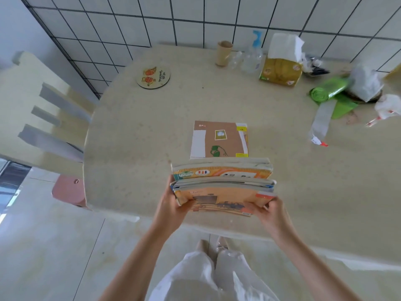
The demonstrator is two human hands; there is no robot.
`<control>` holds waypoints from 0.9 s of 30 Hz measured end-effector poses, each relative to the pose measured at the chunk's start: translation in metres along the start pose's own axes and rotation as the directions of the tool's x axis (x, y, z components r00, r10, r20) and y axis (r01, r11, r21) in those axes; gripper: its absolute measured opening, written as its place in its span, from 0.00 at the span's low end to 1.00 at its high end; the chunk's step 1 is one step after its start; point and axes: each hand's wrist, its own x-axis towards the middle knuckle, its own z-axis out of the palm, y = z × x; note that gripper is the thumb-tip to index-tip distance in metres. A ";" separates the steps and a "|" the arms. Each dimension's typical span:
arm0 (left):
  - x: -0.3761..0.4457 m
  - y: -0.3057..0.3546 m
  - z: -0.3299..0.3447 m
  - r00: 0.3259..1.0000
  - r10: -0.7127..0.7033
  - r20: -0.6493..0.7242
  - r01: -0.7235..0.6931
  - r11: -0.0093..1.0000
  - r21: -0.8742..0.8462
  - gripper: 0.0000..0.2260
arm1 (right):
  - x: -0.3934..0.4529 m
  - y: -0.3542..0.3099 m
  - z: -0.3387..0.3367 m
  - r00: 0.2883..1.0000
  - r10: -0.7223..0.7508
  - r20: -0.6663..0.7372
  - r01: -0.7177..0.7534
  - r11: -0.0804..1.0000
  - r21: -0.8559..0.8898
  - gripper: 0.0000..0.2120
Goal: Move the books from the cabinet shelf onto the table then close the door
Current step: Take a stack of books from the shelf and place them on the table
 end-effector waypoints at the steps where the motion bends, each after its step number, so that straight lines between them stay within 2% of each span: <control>1: -0.002 -0.006 0.000 1.000 -0.013 -0.011 0.013 1.000 0.027 0.23 | -0.003 0.004 0.001 1.000 -0.006 0.007 0.006 1.000 -0.016 0.06; 11: -0.004 -0.030 0.000 0.999 -0.010 -0.047 0.021 0.966 0.256 0.18 | -0.005 0.023 -0.004 0.996 -0.058 0.067 0.062 0.997 -0.049 0.15; 15: 0.003 -0.028 -0.004 0.998 -0.058 -0.021 0.062 0.962 0.267 0.20 | -0.001 0.019 -0.005 0.997 -0.045 0.058 0.049 0.996 -0.077 0.23; 18: 0.006 -0.027 -0.007 0.997 -0.071 -0.013 0.072 0.959 0.273 0.22 | 0.003 0.016 -0.008 0.995 -0.081 0.065 0.092 0.979 -0.184 0.21; 20: 0.008 -0.031 -0.006 0.997 -0.076 -0.012 0.076 0.958 0.278 0.21 | 0.006 0.012 -0.010 0.990 -0.112 0.083 0.128 0.966 -0.224 0.24; 23: 0.008 -0.036 -0.002 0.995 -0.101 -0.025 0.104 0.967 0.231 0.22 | 0.013 0.006 -0.013 0.989 -0.112 0.101 0.132 0.966 -0.221 0.23; 27: 0.021 -0.023 -0.001 0.981 -0.193 -0.026 0.195 0.971 0.139 0.23 | 0.023 -0.013 -0.019 0.986 -0.035 0.163 0.057 0.989 -0.136 0.20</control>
